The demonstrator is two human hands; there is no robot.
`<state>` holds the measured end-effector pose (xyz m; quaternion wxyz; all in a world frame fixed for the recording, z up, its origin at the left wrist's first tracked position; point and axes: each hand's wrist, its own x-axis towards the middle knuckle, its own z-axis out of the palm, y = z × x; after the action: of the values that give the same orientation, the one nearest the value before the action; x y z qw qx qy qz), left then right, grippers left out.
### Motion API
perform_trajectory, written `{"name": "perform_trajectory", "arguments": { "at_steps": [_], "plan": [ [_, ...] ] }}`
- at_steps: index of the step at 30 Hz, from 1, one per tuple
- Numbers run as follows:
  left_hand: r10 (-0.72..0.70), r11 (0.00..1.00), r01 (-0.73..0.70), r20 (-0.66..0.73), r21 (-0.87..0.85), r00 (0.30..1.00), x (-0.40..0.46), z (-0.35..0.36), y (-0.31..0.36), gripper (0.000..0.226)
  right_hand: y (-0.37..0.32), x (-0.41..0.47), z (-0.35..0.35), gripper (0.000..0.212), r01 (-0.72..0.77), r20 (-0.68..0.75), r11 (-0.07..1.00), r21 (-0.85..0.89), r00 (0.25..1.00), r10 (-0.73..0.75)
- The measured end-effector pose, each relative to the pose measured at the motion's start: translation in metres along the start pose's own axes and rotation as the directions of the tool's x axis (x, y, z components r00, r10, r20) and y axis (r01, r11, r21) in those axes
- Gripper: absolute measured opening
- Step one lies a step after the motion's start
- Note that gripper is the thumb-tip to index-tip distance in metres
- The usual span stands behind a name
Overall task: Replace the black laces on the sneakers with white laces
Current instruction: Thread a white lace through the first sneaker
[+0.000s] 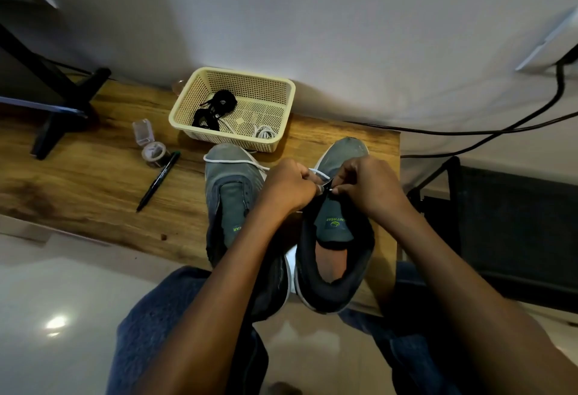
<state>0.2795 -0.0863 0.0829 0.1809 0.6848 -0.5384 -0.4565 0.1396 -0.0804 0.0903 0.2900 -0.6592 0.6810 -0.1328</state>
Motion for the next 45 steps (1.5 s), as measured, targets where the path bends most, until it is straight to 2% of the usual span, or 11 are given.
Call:
{"name": "perform_trajectory", "arguments": {
  "at_steps": [2, 7, 15, 19, 24, 29, 31, 34, 38, 41, 45],
  "plan": [
    [0.008, 1.000, -0.008, -0.009, 0.010, 1.000, 0.000, 0.001, -0.001, 0.014, -0.001, -0.001, 0.003, 0.011, 0.000, -0.022, 1.000, -0.004, 1.000, 0.000],
    [0.006, 1.000, -0.006, -0.013, 0.024, 1.000, 0.000, 0.001, 0.000, 0.015, -0.002, -0.002, 0.007, 0.032, -0.034, -0.069, 0.998, 0.054, 0.997, 0.038],
    [0.027, 0.999, -0.027, -0.015, 0.028, 1.000, -0.002, 0.001, 0.002, 0.015, -0.004, -0.004, 0.009, 0.031, -0.108, -0.045, 0.982, 0.153, 0.992, 0.116],
    [0.015, 1.000, -0.015, -0.010, 0.027, 1.000, -0.002, -0.001, 0.002, 0.015, -0.006, -0.008, 0.014, 0.035, -0.057, -0.118, 0.991, 0.125, 0.990, 0.072],
    [0.023, 1.000, -0.023, 0.026, 0.003, 0.999, -0.003, -0.003, 0.001, 0.010, -0.007, -0.010, 0.013, 0.036, -0.037, -0.139, 0.989, 0.144, 0.989, 0.057],
    [-0.018, 0.987, 0.028, 0.067, -0.159, 0.998, -0.002, -0.005, -0.002, 0.018, -0.005, -0.011, 0.012, 0.039, 0.043, -0.163, 0.991, 0.124, 0.986, -0.023],
    [-0.004, 0.990, 0.010, 0.044, -0.143, 0.999, -0.002, -0.004, -0.003, 0.017, -0.004, -0.010, 0.012, 0.040, 0.079, -0.164, 0.990, 0.115, 0.985, -0.060],
    [0.038, 0.999, -0.039, -0.017, -0.030, 0.999, -0.002, -0.004, -0.003, 0.015, -0.003, -0.009, 0.012, 0.039, 0.090, -0.131, 0.988, 0.127, 0.989, -0.074],
    [0.037, 0.998, -0.038, -0.030, -0.043, 0.999, -0.004, -0.004, -0.001, 0.006, 0.000, -0.006, 0.010, 0.039, 0.092, -0.067, 0.985, 0.144, 0.994, -0.083],
    [0.026, 0.998, -0.027, -0.027, -0.050, 0.999, -0.003, -0.005, -0.002, 0.014, 0.002, -0.005, 0.007, 0.043, 0.084, -0.031, 0.989, 0.126, 0.996, -0.081],
    [0.020, 0.998, -0.021, -0.006, -0.059, 1.000, -0.002, -0.005, -0.003, 0.016, 0.001, -0.003, 0.008, 0.039, 0.085, -0.082, 0.991, 0.104, 0.994, -0.077]
  ]
}}
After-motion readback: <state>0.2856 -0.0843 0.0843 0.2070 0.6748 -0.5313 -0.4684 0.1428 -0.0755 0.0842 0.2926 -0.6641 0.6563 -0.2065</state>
